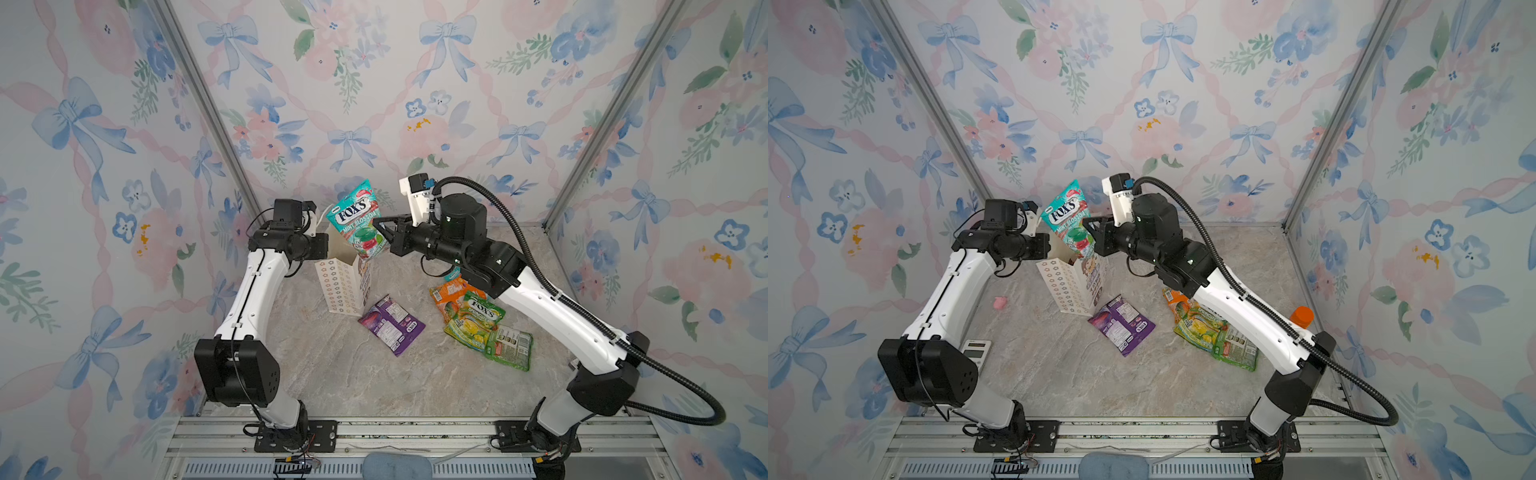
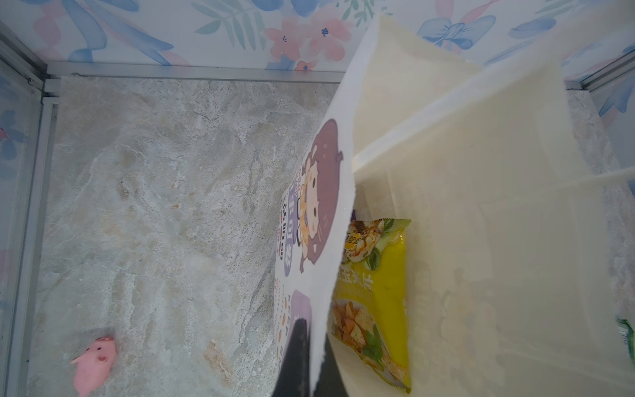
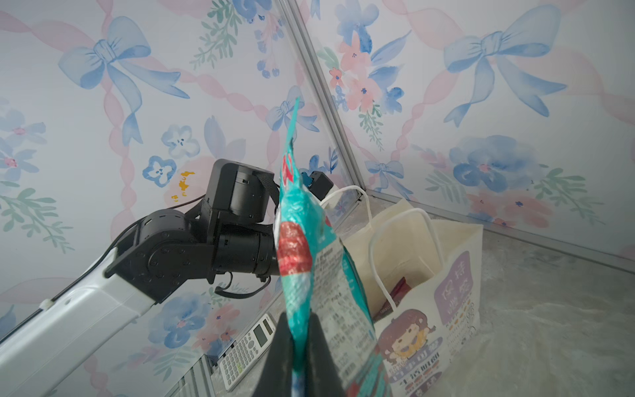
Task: Place the snacks into the paper bag
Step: Place the snack in the paper bag.
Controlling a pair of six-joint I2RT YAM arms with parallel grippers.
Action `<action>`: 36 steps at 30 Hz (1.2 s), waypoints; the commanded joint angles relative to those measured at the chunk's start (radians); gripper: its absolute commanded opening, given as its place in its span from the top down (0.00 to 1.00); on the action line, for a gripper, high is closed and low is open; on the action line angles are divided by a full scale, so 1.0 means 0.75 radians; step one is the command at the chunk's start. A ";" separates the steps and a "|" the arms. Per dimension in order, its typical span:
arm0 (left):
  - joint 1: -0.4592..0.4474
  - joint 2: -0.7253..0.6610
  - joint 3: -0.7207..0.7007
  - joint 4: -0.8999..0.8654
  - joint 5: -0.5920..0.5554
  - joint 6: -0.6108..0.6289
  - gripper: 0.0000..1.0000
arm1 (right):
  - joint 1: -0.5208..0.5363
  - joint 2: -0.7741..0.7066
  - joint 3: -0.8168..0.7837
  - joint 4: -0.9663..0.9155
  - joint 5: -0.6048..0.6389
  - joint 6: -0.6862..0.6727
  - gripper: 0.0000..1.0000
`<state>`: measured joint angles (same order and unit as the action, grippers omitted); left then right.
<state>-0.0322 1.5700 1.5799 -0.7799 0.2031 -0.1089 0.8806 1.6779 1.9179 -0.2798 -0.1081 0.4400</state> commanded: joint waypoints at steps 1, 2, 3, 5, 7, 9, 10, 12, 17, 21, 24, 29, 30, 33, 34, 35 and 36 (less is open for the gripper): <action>-0.004 0.011 -0.014 0.023 0.032 -0.016 1.00 | 0.018 0.104 0.151 0.007 -0.043 -0.027 1.00; -0.004 0.011 -0.014 0.022 0.032 -0.017 1.00 | 0.021 0.144 0.203 -0.010 -0.049 -0.029 1.00; -0.005 0.010 -0.015 0.025 0.033 -0.016 1.00 | 0.023 0.173 0.247 -0.027 -0.052 -0.029 1.00; -0.005 0.013 -0.016 0.024 0.036 -0.016 1.00 | 0.026 0.238 0.345 -0.063 -0.053 -0.036 1.00; -0.006 0.012 -0.014 0.024 0.038 -0.017 1.00 | 0.027 0.290 0.425 -0.097 -0.045 -0.048 1.00; -0.005 0.013 -0.015 0.023 0.038 -0.016 1.00 | 0.025 0.331 0.488 -0.130 -0.018 -0.071 1.00; -0.006 0.011 -0.018 0.025 0.036 -0.016 1.00 | 0.024 0.347 0.513 -0.145 -0.005 -0.081 1.00; -0.006 0.011 -0.016 0.024 0.035 -0.017 1.00 | 0.020 0.365 0.544 -0.163 0.022 -0.098 1.00; -0.006 0.011 -0.018 0.024 0.036 -0.017 1.00 | -0.009 0.366 0.531 -0.165 0.091 -0.118 1.00; -0.006 0.011 -0.018 0.024 0.040 -0.016 1.00 | -0.047 0.341 0.475 -0.146 0.122 -0.106 1.00; -0.006 0.007 -0.017 0.024 0.040 -0.016 1.00 | -0.068 0.319 0.435 -0.144 0.173 -0.120 1.00; -0.010 0.005 -0.016 0.023 0.048 -0.020 1.00 | -0.084 0.312 0.405 -0.160 0.293 -0.163 1.00; -0.008 0.006 -0.015 0.026 0.051 -0.019 1.00 | -0.085 0.315 0.407 -0.164 0.311 -0.169 1.00; -0.008 0.004 -0.016 0.026 0.057 -0.020 1.00 | -0.086 0.336 0.418 -0.178 0.358 -0.186 1.00; -0.011 0.005 -0.014 0.027 0.057 -0.022 1.00 | -0.084 0.343 0.426 -0.186 0.373 -0.190 1.00; -0.010 0.003 -0.017 0.027 0.056 -0.021 1.00 | -0.086 0.347 0.429 -0.190 0.381 -0.190 1.00; -0.010 0.003 -0.018 0.029 0.058 -0.021 1.00 | -0.085 0.347 0.424 -0.191 0.383 -0.188 1.00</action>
<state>-0.0334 1.5700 1.5780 -0.7799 0.2180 -0.1093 0.8238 1.9549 2.2227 -0.4286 0.1200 0.3241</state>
